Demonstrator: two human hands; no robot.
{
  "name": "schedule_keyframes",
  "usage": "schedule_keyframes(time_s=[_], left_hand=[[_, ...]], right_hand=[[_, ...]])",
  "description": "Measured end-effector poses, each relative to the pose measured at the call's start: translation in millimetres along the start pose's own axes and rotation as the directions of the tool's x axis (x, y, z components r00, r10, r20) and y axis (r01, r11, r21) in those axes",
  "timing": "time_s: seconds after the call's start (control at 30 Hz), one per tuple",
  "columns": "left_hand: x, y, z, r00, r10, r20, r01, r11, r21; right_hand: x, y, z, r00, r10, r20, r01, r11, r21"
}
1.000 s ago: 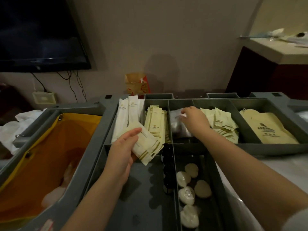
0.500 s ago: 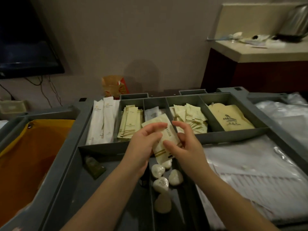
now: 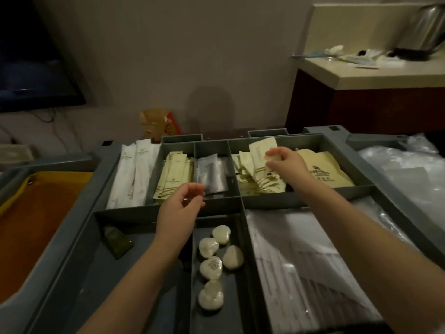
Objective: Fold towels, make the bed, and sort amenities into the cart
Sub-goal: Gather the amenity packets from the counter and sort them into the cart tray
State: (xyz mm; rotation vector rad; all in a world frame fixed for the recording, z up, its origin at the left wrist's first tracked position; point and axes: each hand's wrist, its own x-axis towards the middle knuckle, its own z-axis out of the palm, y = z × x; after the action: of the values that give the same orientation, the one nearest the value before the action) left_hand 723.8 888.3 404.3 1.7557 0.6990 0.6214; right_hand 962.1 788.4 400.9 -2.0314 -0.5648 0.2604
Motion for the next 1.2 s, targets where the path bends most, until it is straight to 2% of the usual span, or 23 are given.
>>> schedule_keyframes(time_s=[0.1, 0.13, 0.17, 0.23, 0.3, 0.33, 0.43, 0.53, 0.73, 0.87, 1.03, 1.2], left_hand=[[-5, -2, -8, 0.995, -0.053, -0.089, 0.051, 0.998, -0.029], [-7, -4, -11, 0.989, -0.078, -0.124, 0.074, 0.997, -0.038], [-10, -6, -13, 0.982, -0.103, -0.156, 0.096, 0.994, -0.050], [-17, -10, -18, 0.969, -0.135, -0.206, 0.123, 0.990, -0.072], [-24, -13, -22, 0.962, -0.146, -0.231, 0.134, 0.989, -0.067], [-28, -13, -24, 0.960, -0.146, -0.239, 0.136, 0.989, -0.057], [-38, -12, -29, 0.960, -0.145, -0.242, 0.141, 0.989, -0.034], [-46, -5, -32, 0.970, -0.106, -0.220, 0.098, 0.994, -0.046], [-75, 9, -36, 0.996, 0.025, -0.085, -0.030, 0.998, -0.056], [-104, 1, -59, 0.993, 0.113, 0.015, -0.113, 0.994, 0.007], [-138, -12, -89, 0.985, 0.146, 0.092, -0.148, 0.989, 0.014], [-186, -18, -74, 0.958, 0.184, 0.220, -0.195, 0.980, 0.030]], right_hand=[[42, 12, 14, 0.999, 0.030, 0.040, -0.027, 0.997, -0.074], [51, 17, 19, 0.997, 0.034, 0.070, -0.024, 0.991, -0.135], [57, 23, 25, 0.993, 0.028, 0.113, 0.004, 0.962, -0.272], [62, 31, 34, 0.987, -0.001, 0.161, 0.095, 0.811, -0.577], [58, 32, 39, 0.978, -0.055, 0.203, 0.184, 0.690, -0.700], [57, 31, 40, 0.972, -0.066, 0.224, 0.208, 0.678, -0.705], [45, 24, 34, 0.973, -0.084, 0.213, 0.206, 0.725, -0.657], [23, 11, 19, 0.974, -0.210, 0.089, 0.219, 0.753, -0.621], [-70, -30, -35, 0.964, -0.260, -0.061, 0.177, 0.794, -0.582], [-161, -57, -63, 0.953, -0.254, -0.164, 0.150, 0.870, -0.470], [-277, -73, -75, 0.923, -0.263, -0.279, 0.169, 0.932, -0.319], [-379, -45, -71, 0.902, -0.152, -0.404, 0.058, 0.970, -0.235]])
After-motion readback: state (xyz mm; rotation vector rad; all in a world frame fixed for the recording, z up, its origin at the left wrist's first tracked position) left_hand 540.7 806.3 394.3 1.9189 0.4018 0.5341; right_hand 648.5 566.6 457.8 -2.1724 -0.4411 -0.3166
